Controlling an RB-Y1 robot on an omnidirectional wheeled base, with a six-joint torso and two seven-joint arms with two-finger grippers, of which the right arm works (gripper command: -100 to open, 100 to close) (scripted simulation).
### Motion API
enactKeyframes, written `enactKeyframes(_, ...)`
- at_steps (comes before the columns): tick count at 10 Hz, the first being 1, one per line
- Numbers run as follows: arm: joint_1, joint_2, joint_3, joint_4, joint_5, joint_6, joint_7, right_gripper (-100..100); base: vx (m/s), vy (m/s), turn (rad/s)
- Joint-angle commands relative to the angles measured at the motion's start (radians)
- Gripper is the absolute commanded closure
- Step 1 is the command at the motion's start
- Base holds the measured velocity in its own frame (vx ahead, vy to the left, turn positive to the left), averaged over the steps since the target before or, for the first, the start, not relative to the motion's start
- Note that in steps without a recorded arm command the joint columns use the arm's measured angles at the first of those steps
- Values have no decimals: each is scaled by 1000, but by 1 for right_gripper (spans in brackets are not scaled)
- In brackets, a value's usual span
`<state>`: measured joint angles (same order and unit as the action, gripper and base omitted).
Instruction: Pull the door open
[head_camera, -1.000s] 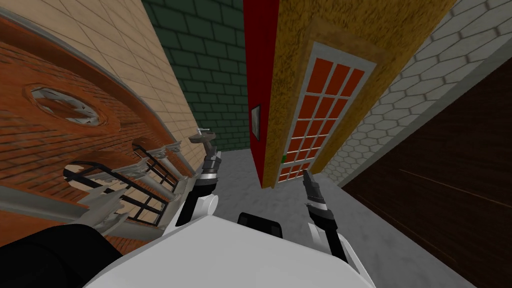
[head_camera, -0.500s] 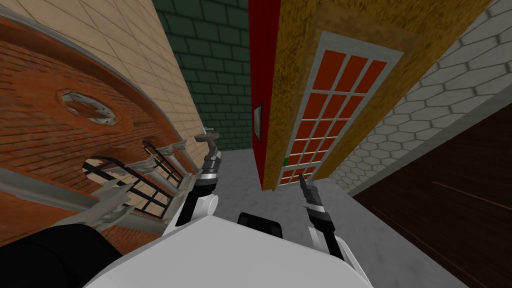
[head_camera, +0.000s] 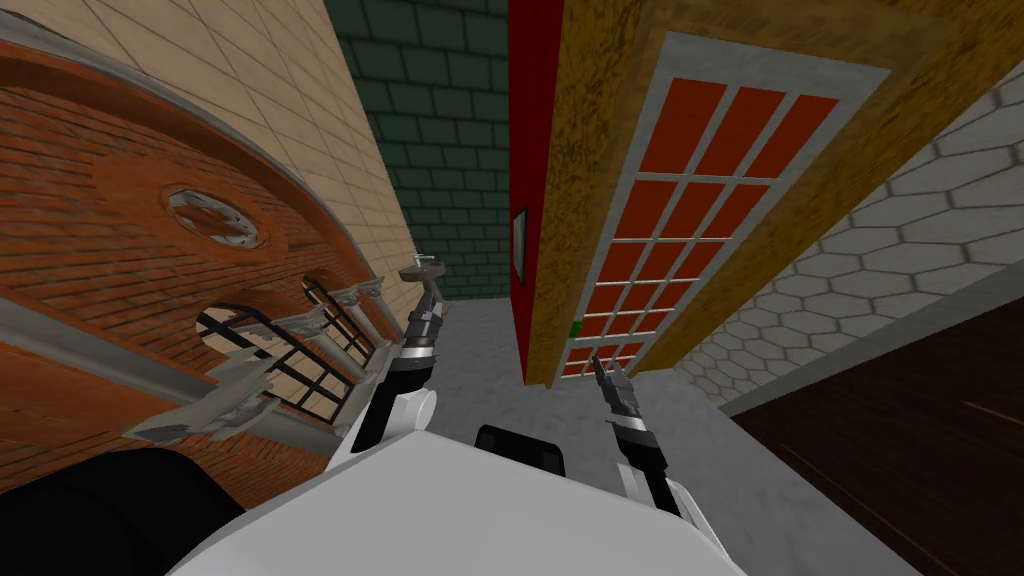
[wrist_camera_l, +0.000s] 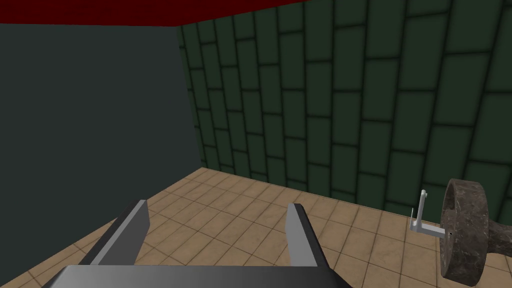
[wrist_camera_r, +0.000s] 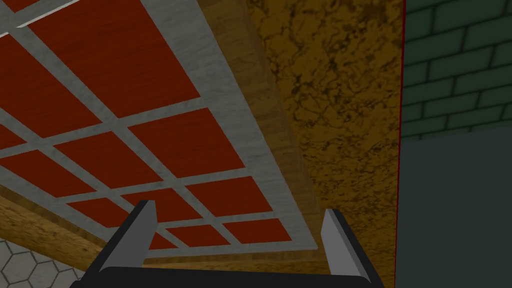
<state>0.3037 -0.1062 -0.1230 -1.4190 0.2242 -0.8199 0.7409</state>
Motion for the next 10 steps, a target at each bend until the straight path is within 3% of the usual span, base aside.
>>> enactKeyframes(1,-3,-4,-8,43,16,-10,40,-100,64,-89,132)
enactKeyframes(10,-47,-14,-47,283,93,-58,231,-100,67,-88,119)
